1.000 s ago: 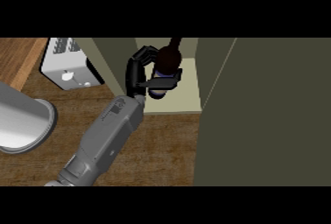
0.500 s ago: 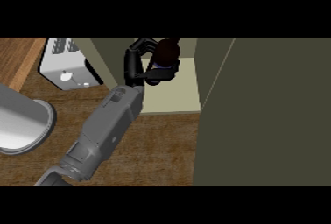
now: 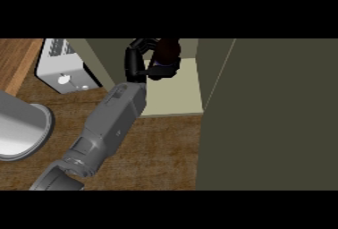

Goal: Pick up the wine, place it into the cabinet and close the cabinet

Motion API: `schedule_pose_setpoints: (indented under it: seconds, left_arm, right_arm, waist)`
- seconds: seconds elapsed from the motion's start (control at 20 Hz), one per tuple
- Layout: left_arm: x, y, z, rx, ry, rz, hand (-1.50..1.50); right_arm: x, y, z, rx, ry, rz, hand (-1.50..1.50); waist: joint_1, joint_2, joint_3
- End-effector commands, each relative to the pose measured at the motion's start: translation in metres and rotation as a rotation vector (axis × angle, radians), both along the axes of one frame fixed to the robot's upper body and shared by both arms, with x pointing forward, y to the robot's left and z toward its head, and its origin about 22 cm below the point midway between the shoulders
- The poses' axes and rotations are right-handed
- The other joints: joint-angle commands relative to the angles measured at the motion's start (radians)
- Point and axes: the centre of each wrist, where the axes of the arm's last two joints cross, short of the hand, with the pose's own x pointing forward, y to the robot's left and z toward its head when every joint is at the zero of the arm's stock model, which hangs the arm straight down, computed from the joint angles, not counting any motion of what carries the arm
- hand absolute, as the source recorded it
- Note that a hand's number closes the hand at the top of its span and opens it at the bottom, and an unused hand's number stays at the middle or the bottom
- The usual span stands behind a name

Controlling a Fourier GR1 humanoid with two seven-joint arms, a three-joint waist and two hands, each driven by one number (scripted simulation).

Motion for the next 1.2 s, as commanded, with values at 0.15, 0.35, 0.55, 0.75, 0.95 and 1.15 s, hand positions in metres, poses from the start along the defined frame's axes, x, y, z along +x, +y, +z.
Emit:
schedule_pose_setpoints:
  seconds: [0.15, 0.35, 0.55, 0.75, 0.95, 1.15]
  left_arm:
    - [0.004, 0.01, -0.003, -0.126, 0.041, 0.026, 1.5]
    - [-0.003, 0.011, -0.019, -0.099, 0.065, 0.034, 1.5]
    - [0.004, 0.013, -0.008, -0.1, 0.043, 0.036, 1.5]
    - [-0.001, 0.019, -0.021, -0.04, 0.044, 0.081, 1.5]
    - [0.0, 0.032, -0.024, -0.003, 0.075, 0.067, -1.5]
    - [-0.001, 0.034, -0.028, 0.026, 0.088, 0.11, -1.5]
  right_arm:
    - [-0.021, -0.002, 0.006, 0.025, -0.021, 0.029, -1.5]
    - [-0.009, -0.002, 0.012, 0.025, -0.027, 0.04, -1.5]
    - [-0.004, 0.011, 0.009, 0.026, -0.027, 0.046, -1.5]
    - [-0.01, 0.0, 0.009, 0.023, -0.036, 0.048, -1.5]
    - [-0.006, 0.001, 0.007, 0.032, -0.04, 0.049, -1.5]
    - [-0.007, -0.005, 0.009, 0.017, -0.053, 0.042, -1.5]
  waist:
    - [0.0, 0.003, -0.001]
    - [-0.002, 0.005, -0.001]
    - [-0.001, 0.008, -0.001]
    - [-0.013, 0.01, 0.0]
    - [-0.004, 0.008, -0.001]
    - [-0.02, 0.016, -0.001]
